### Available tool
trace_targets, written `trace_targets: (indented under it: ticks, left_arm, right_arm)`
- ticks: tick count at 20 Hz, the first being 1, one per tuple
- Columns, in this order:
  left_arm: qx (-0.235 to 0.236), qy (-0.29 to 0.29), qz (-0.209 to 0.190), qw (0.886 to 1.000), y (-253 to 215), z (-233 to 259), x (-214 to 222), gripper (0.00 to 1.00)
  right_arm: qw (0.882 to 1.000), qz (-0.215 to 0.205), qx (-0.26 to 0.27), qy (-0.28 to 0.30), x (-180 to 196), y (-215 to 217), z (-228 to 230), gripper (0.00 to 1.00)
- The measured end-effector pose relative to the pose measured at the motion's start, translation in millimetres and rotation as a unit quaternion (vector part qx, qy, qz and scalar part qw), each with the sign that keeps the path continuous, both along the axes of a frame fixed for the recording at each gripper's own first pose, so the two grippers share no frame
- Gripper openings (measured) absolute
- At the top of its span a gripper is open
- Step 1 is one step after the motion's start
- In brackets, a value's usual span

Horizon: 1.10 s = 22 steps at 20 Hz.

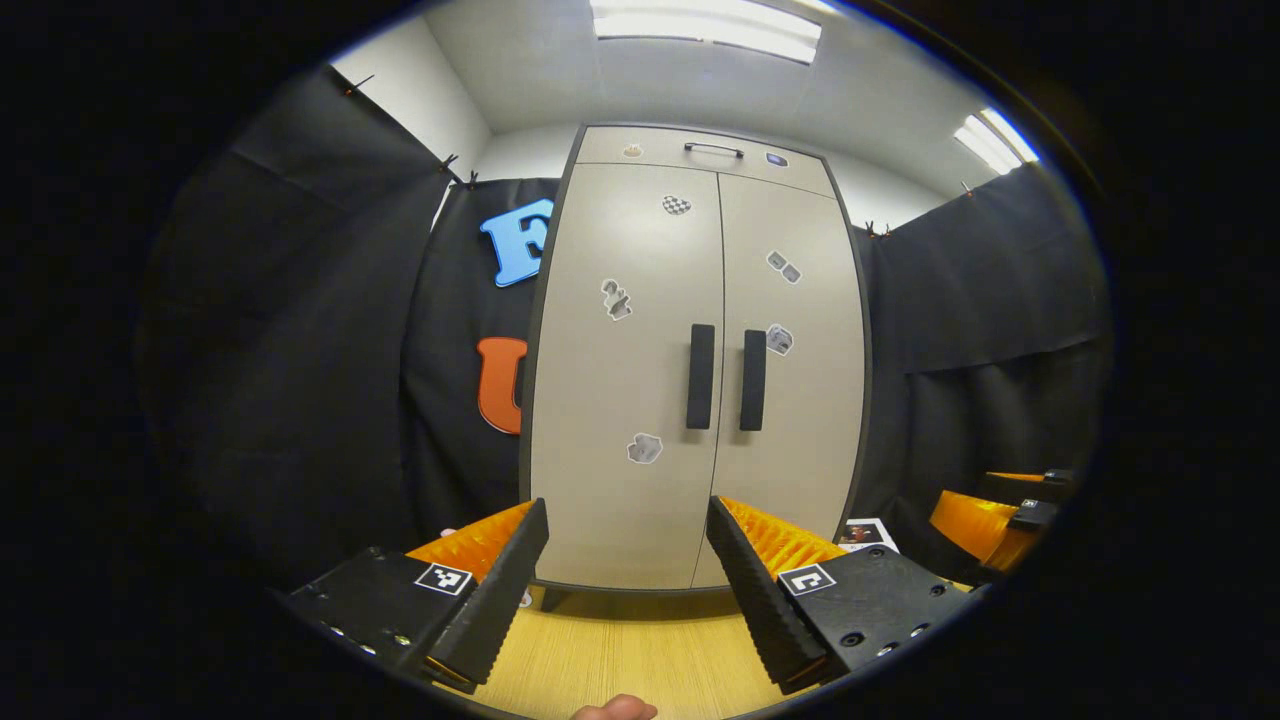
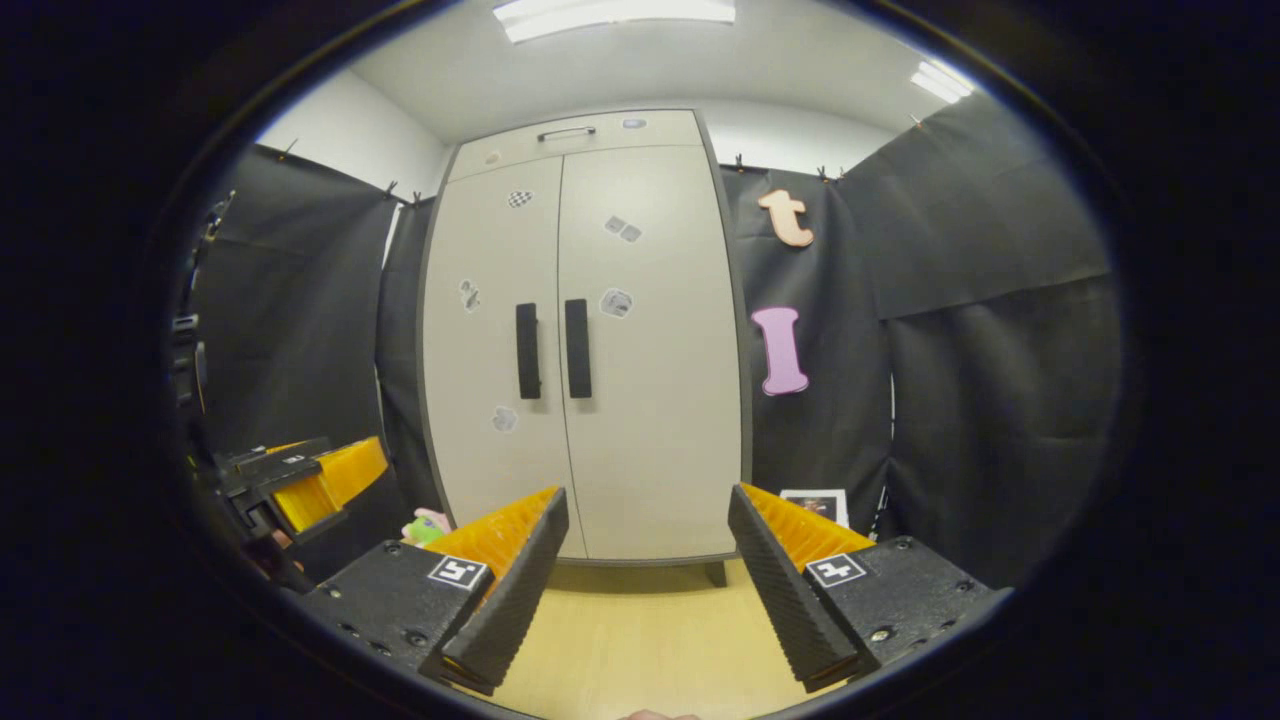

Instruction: Open the right door of the double-door shoe cabinet with the right hand, and open the left door with the left hand.

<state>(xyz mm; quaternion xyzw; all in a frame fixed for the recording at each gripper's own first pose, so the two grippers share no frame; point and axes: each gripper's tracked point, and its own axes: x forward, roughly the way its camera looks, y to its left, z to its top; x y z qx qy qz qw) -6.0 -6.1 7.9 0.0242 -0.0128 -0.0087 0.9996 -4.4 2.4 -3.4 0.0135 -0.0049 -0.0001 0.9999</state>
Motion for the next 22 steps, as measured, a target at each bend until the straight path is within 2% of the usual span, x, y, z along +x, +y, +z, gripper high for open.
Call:
trace_targets:
  ticks: [1, 3, 4, 6, 7, 10, 13, 14, 17, 20, 21, 22]
  left_arm:
    - [0.001, 0.000, 0.000, 1.000, 0, 1, 0, 0.95]
    - [0.005, 0.001, -0.006, 1.000, -1, 2, -2, 0.95]
    - [0.008, 0.002, -0.012, 1.000, -4, 0, -4, 0.95]
    - [0.009, 0.003, -0.020, 1.000, -6, -1, -8, 0.95]
    - [0.008, -0.001, -0.021, 1.000, -6, 0, -12, 0.95]
    - [0.006, -0.001, -0.027, 1.000, -3, -3, -21, 0.95]
    - [0.011, -0.001, -0.022, 1.000, -1, -9, -30, 0.95]
    - [0.011, 0.001, -0.022, 1.000, 0, -12, -34, 0.95]
    - [0.012, 0.010, -0.023, 1.000, 5, -19, -41, 0.95]
    - [0.016, 0.016, -0.017, 1.000, 13, -25, -41, 0.95]
    - [0.016, 0.019, -0.013, 1.000, 16, -25, -41, 0.95]
    - [0.016, 0.021, -0.008, 1.000, 20, -26, -40, 0.95]
  right_arm:
    - [1.000, 0.001, 0.002, 0.000, 0, 1, 1, 1.00]
    - [1.000, -0.001, 0.006, -0.005, 4, 2, 8, 1.00]
    - [1.000, -0.006, 0.003, -0.003, 9, 2, 12, 0.96]
    - [1.000, -0.008, -0.008, -0.002, 25, 5, 23, 1.00]
    - [1.000, -0.004, -0.011, -0.008, 36, 10, 32, 0.96]
    - [0.999, 0.023, -0.016, -0.019, 77, 30, 57, 0.96]
    - [0.999, 0.047, 0.013, -0.022, 124, 51, 83, 0.96]
    - [0.998, 0.052, 0.021, -0.022, 141, 57, 93, 1.00]
    - [0.999, 0.036, 0.011, -0.016, 197, 63, 111, 0.96]
    - [1.000, 0.022, -0.005, 0.002, 242, 67, 111, 0.96]
    - [1.000, 0.018, -0.006, 0.010, 252, 68, 109, 1.00]
    - [1.000, 0.015, -0.004, 0.013, 260, 70, 108, 1.00]
